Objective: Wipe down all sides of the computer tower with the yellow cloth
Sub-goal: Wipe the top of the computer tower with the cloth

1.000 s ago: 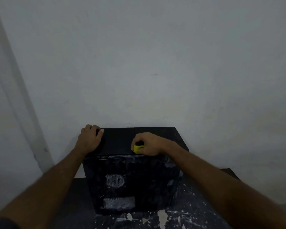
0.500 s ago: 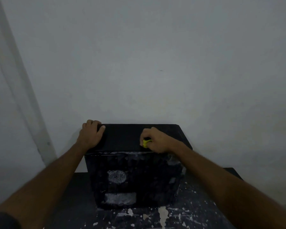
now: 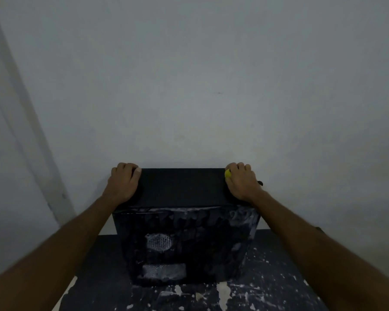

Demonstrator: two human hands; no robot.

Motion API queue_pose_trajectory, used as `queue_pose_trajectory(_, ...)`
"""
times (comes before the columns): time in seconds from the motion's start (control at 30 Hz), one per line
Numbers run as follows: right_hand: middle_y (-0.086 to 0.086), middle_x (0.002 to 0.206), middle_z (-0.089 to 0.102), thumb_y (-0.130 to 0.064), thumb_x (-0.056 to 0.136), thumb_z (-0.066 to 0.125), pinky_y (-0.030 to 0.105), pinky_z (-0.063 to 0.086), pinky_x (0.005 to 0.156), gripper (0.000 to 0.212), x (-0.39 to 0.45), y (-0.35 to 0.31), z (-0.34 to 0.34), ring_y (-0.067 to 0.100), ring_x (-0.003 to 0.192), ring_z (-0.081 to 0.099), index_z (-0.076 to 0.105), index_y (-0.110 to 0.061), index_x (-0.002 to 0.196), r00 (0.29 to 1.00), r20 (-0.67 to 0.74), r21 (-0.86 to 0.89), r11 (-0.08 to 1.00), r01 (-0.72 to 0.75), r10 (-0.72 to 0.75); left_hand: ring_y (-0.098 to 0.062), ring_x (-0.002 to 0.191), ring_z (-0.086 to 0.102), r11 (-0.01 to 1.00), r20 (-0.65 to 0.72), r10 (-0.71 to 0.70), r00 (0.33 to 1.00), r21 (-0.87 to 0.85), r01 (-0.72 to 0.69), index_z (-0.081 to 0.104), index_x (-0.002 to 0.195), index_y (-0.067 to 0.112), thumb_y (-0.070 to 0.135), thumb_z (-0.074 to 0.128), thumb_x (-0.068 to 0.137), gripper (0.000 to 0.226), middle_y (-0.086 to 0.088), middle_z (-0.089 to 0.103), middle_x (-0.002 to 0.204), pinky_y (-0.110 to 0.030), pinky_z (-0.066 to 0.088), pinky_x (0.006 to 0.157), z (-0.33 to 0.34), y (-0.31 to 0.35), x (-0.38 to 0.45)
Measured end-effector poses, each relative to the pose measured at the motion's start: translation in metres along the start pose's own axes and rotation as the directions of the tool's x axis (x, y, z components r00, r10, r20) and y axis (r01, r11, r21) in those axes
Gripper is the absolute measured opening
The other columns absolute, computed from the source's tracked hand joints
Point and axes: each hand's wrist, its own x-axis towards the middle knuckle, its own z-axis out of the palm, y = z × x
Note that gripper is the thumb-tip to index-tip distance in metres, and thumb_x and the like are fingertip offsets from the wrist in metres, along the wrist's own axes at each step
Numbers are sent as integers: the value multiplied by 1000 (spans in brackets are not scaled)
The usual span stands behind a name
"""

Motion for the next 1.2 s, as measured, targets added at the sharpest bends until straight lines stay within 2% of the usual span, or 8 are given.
queue_pose_trajectory(0.13, 21, 127, 50, -40, 103, 39, 48, 39, 94, 44, 30, -41, 15, 38, 111, 44, 50, -8, 130, 999, 33, 33, 999, 27, -28, -31, 119, 49, 996, -47, 33, 998, -85, -37, 60, 125, 13, 66, 17, 98, 74, -12, 59, 125, -49, 38, 107, 2, 7, -4)
queue_pose_trajectory(0.27, 22, 133, 52, -53, 92, 8, 49, 38, 97, 76, 53, -110, 38, 38, 113, 45, 48, -7, 137, 986, 83, 98, 986, 134, -142, -18, 121, 45, 969, -212, 32, 977, -232, -82, 50, 141, 11, 52, 24, 107, 60, 1, 52, 130, -35, 33, 108, -4, 18, -15)
queue_pose_trajectory(0.43, 20, 130, 56, -37, 102, 19, 46, 34, 99, 58, 41, -213, 52, 34, 112, 45, 55, -4, 133, 911, 86, 196, 904, 381, -403, -15, 120, 45, 961, -345, 18, 938, -252, -111, 47, 143, 15, 46, 27, 109, 50, -2, 55, 131, -34, 36, 104, -7, 20, -19)
queue_pose_trajectory(0.6, 13, 138, 46, -30, 109, 36, 44, 34, 102, 42, 22, -202, 45, 31, 120, 38, 48, -12, 145, 822, 92, 245, 813, 529, -562, -19, 120, 46, 966, -339, 22, 941, -234, -107, 50, 140, 11, 46, 28, 108, 52, -7, 56, 132, -35, 35, 104, -6, 15, -17)
queue_pose_trajectory(0.83, 21, 148, 39, -17, 109, 39, 41, 30, 116, 43, 11, -93, 16, 35, 135, 38, 41, 1, 149, 897, 153, 205, 902, 380, -414, -24, 113, 48, 974, -260, 12, 965, -216, -71, 57, 127, 12, 56, 20, 105, 61, -7, 57, 119, -38, 36, 104, -4, 8, -14)
queue_pose_trajectory(0.97, 25, 150, 35, -12, 109, 38, 48, 29, 115, 44, 4, -29, 1, 41, 135, 35, 36, 8, 148, 941, 203, 115, 961, 253, -272, -23, 109, 46, 957, -247, -68, 967, -290, -7, 58, 117, 8, 35, 27, 113, 41, -5, 52, 111, -38, 32, 105, -5, 12, -14)
queue_pose_trajectory(1.1, 25, 154, 28, -33, 106, 32, 57, 27, 117, 55, 14, -13, 13, 47, 144, 25, 30, -2, 151, 968, 219, 113, 989, 100, -123, -18, 109, 45, 898, -213, -227, 950, -422, 120, 53, 118, 15, 36, 27, 113, 34, -4, 49, 114, -35, 33, 102, -7, 14, -14)
queue_pose_trajectory(1.2, 29, 154, 26, -24, 107, 42, 58, 28, 116, 53, 19, -32, 19, 49, 143, 23, 29, 2, 151, 969, 216, 105, 990, 99, -120, -17, 112, 48, 853, -158, -279, 947, -493, 170, 52, 131, 5, 42, 24, 113, 50, -5, 53, 119, -29, 31, 99, -6, 15, -13)
